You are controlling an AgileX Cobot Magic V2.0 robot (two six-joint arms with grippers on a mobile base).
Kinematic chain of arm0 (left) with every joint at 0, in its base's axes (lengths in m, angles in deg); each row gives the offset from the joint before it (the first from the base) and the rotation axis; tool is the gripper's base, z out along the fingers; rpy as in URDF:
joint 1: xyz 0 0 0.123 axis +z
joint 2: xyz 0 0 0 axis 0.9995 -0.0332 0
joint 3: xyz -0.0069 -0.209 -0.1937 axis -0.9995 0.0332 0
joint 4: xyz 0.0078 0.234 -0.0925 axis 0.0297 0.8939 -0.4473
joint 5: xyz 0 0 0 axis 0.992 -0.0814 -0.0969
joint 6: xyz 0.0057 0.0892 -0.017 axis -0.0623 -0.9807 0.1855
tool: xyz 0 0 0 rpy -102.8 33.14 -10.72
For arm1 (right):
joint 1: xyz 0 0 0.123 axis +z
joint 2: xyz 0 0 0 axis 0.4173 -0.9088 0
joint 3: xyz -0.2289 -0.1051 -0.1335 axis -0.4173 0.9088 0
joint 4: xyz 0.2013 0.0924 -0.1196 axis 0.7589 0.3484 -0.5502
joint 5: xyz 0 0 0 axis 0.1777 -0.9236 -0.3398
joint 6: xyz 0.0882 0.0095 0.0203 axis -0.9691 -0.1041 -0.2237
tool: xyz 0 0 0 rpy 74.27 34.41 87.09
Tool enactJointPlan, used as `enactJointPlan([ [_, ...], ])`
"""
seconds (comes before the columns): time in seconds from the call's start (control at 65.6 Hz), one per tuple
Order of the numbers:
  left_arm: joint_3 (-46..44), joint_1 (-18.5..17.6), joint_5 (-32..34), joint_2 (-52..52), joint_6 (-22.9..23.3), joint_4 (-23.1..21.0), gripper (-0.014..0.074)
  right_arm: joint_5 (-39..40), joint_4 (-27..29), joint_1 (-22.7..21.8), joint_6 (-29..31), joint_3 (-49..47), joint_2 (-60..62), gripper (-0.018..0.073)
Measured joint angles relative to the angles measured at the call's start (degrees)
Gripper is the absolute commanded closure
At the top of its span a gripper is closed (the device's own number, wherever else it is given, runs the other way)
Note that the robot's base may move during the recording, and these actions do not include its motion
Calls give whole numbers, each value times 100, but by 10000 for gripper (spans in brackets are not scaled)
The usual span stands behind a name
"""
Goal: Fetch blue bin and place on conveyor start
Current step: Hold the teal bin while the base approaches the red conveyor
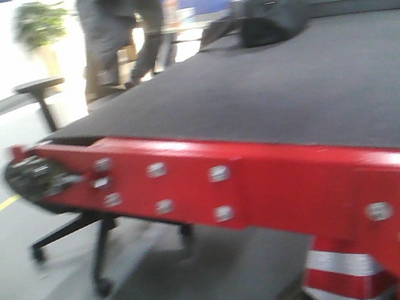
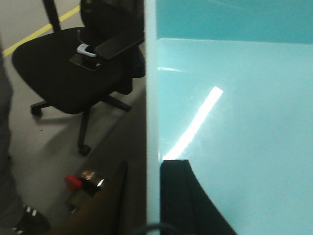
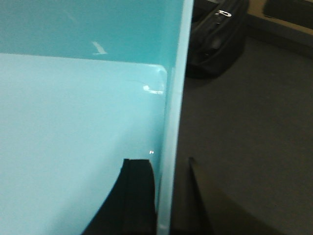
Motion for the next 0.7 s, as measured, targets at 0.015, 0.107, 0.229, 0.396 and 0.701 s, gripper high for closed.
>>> enactJointPlan([
  [0.015, 0, 0, 0, 0, 0, 0, 707, 0, 0, 0, 0, 0, 0, 713],
  [0.107, 0, 0, 0, 0, 0, 0, 707, 0, 0, 0, 0, 0, 0, 713],
  [0.229, 0, 0, 0, 0, 0, 0, 707, 0, 0, 0, 0, 0, 0, 713],
  [0.396, 0, 0, 0, 0, 0, 0, 707, 0, 0, 0, 0, 0, 0, 713],
  [0.701, 0, 0, 0, 0, 0, -11, 707, 0, -4, 0, 0, 0, 0, 713],
])
